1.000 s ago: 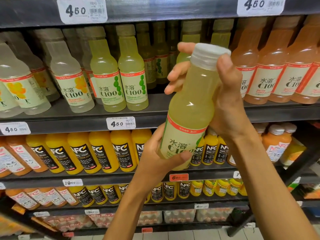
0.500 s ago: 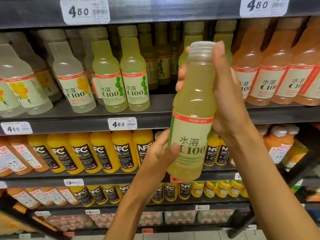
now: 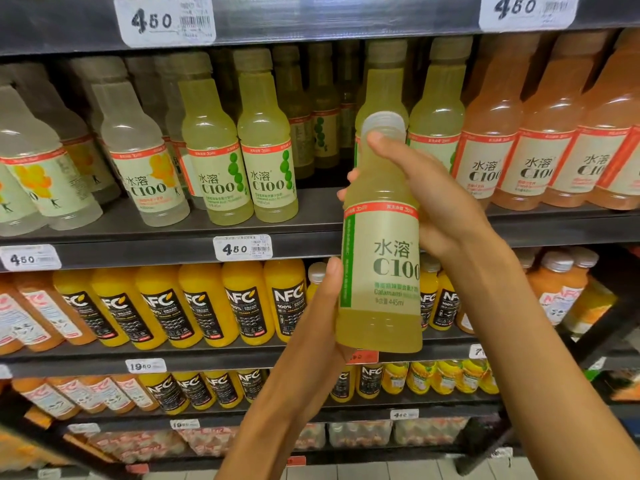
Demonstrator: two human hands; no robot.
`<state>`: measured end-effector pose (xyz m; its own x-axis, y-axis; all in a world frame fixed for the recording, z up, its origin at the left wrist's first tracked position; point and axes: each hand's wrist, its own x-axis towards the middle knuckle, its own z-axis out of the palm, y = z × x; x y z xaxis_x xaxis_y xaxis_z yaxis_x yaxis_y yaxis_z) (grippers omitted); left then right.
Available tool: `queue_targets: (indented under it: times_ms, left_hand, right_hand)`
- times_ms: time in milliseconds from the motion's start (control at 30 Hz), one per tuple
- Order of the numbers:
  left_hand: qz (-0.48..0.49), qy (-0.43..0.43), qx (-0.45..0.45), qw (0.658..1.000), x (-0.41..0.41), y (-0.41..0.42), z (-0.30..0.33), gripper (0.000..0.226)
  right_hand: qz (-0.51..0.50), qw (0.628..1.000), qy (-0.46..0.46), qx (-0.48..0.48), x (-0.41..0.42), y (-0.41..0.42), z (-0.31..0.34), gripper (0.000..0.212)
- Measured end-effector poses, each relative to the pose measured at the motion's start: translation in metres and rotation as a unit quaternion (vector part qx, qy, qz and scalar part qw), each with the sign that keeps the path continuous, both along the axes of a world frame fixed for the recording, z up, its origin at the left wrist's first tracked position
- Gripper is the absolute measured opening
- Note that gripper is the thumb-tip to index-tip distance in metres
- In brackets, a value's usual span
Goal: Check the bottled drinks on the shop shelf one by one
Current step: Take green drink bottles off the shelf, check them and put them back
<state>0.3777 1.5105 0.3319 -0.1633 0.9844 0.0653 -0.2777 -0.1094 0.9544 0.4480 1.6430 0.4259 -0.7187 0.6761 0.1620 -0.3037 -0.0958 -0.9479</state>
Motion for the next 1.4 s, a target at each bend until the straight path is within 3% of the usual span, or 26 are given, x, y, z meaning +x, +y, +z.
queue_targets:
  times_ms: [200, 333, 500, 600, 767, 900, 1000, 1067, 1233, 1400]
  left_hand:
    - [-0.026, -0.051, 0.011, 0.998, 0.006, -0.001, 0.005, 0.061]
    - [-0.035, -0.078, 0.019, 0.996, 0.005, 0.001, 0.009, 0.067]
    - [0.011, 0.034, -0.004, 0.999, 0.004, -0.002, 0.018, 0.048]
    - [0.004, 0.061, 0.000, 0.998, 0.009, -0.008, 0.020, 0.042]
    - [0.014, 0.027, -0.005, 1.000, 0.011, -0.005, 0.017, 0.043]
    - [0.010, -0.039, 0.009, 0.999, 0.011, -0.004, 0.016, 0.037]
    - [-0.007, -0.075, 0.011, 0.997, 0.011, -0.002, 0.014, 0.056]
    - [-0.002, -0.046, 0.003, 0.999, 0.010, 0.000, 0.011, 0.063]
    - [0.046, 0.150, 0.021, 0.987, 0.003, 0.002, 0.010, 0.053]
    - [0.105, 0.191, 0.064, 0.974, -0.001, 0.010, 0.005, 0.056]
  right_hand:
    - [0.054, 0.996, -0.008, -0.070, -0.004, 0.006, 0.000, 0.032]
    - [0.048, 0.995, -0.023, -0.080, -0.010, 0.013, -0.007, 0.020]
    - [0.036, 0.996, -0.053, -0.069, -0.012, 0.019, -0.013, 0.032]
    - [0.040, 0.996, -0.057, -0.055, -0.012, 0.017, -0.014, 0.024]
    - [0.038, 0.997, -0.050, -0.055, -0.010, 0.019, -0.018, 0.025]
    - [0.092, 0.988, -0.009, -0.125, -0.008, 0.016, -0.017, 0.036]
    - [0.099, 0.985, 0.006, -0.143, -0.007, 0.013, -0.020, 0.040]
    - [0.074, 0.992, 0.016, -0.097, -0.006, 0.011, -0.018, 0.037]
    - [0.025, 0.994, 0.099, 0.036, 0.001, 0.008, -0.008, 0.027]
    - [0.009, 0.983, 0.141, 0.115, 0.007, -0.007, -0.008, 0.030]
